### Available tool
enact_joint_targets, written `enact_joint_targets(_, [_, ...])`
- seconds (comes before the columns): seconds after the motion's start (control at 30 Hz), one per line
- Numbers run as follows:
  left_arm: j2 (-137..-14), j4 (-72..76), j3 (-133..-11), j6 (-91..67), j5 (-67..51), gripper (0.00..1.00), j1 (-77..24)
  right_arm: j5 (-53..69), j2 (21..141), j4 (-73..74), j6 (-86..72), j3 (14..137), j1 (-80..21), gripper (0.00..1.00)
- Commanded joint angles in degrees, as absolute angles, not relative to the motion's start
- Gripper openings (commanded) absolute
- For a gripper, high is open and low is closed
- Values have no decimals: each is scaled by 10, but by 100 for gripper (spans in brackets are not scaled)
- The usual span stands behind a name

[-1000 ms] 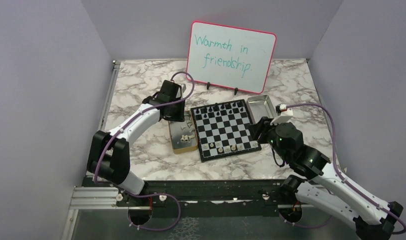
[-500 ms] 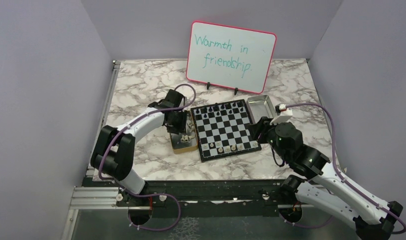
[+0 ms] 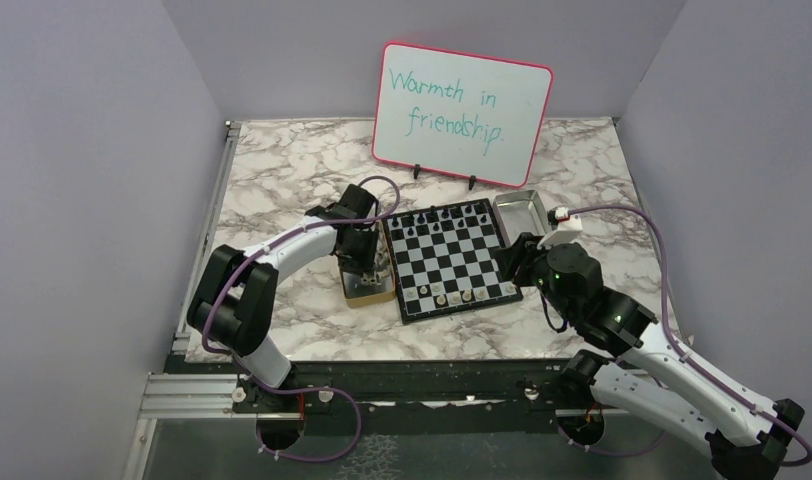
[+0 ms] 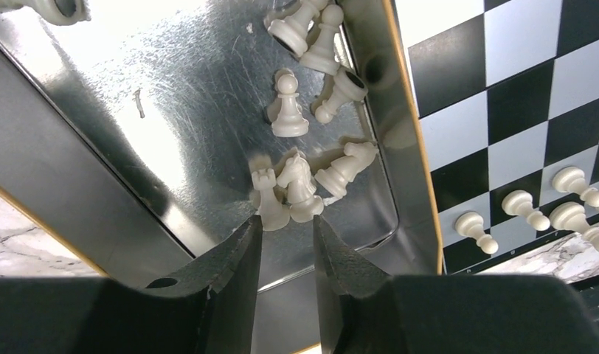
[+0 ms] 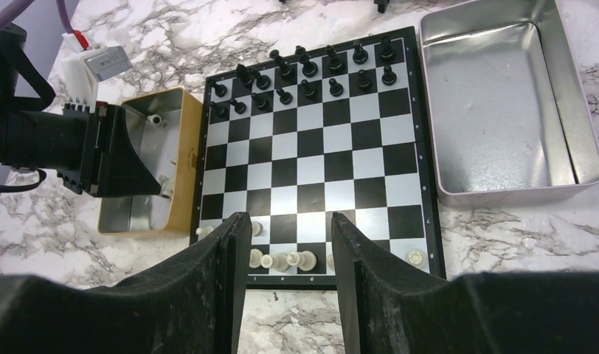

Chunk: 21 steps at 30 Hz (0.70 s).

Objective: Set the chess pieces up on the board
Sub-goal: Pick up the chess piece from the storage box.

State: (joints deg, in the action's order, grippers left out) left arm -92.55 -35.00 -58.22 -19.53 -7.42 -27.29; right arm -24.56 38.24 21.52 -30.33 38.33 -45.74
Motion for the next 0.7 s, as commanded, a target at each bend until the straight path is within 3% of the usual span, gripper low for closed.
enact_joint_targets(0.0, [-926, -364, -571, -201, -49, 32, -278, -246, 376, 204, -297, 384, -455, 49])
enact_joint_targets(0.67, [-945, -353, -571, -184, -10, 18, -292, -245, 383, 205, -301, 384, -456, 49])
